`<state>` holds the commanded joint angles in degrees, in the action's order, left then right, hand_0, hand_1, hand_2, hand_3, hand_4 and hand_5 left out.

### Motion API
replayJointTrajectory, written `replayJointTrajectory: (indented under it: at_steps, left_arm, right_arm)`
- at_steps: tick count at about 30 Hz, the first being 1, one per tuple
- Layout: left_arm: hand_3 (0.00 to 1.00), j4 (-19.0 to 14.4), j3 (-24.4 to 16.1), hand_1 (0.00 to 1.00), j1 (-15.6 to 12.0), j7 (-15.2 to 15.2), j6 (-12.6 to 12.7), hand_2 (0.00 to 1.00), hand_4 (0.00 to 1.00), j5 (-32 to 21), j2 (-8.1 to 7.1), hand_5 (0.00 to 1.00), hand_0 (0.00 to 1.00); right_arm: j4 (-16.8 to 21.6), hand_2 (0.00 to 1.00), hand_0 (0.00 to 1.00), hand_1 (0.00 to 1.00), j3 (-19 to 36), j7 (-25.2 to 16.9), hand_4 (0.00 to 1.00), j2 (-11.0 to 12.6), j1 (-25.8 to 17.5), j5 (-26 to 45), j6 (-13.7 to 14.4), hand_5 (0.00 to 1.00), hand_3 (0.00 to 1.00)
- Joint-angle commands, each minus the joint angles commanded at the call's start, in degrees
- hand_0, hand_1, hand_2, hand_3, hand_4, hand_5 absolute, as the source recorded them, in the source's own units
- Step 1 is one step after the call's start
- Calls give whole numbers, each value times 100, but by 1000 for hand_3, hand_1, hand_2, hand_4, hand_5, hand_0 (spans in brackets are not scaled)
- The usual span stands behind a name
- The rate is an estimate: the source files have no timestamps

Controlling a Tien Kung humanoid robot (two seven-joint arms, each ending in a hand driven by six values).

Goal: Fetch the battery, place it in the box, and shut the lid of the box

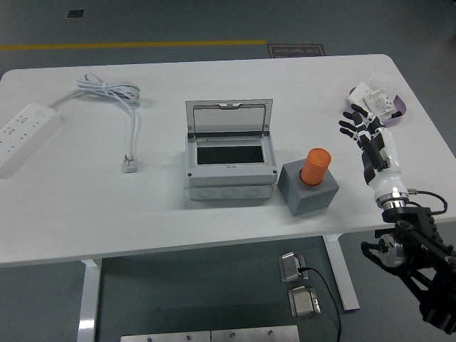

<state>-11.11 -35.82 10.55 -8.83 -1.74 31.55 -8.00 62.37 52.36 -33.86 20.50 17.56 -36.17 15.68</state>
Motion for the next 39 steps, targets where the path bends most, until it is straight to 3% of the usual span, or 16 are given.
replayJointTrajectory:
  at_steps: [9,11,12,18,19,20,39]
  left_arm:
    - [613,-19,-238,664,-77,-98,17,621,619,220,16,204,635]
    - [613,-27,-301,664,-112,-128,23,621,619,279,23,204,635]
    - [613,-32,-331,664,-142,-144,28,621,619,307,26,205,635]
    - [613,-67,-574,664,-312,-274,51,621,619,550,43,205,635]
    - [613,-74,-614,663,-345,-296,56,622,620,590,45,206,635]
    - [613,-79,-643,663,-374,-314,61,622,620,619,47,206,635]
    - [612,-101,-719,664,-482,-363,83,621,619,661,56,205,635]
  right_arm:
    - [-212,759,772,713,-127,38,844,-100,244,-542,194,553,823]
    - [-177,759,772,713,-172,71,844,-99,249,-733,267,553,823]
    - [-138,783,778,738,-206,96,877,-93,240,-852,315,496,857]
    - [65,783,778,738,-377,192,877,-78,142,-1413,528,496,857]
    - [94,797,781,748,-401,197,889,-78,116,-1474,558,436,877]
    - [119,797,781,748,-421,199,889,-76,93,-1522,581,436,877]
    - [65,809,792,757,-737,203,901,-120,-10,-1670,644,409,895]
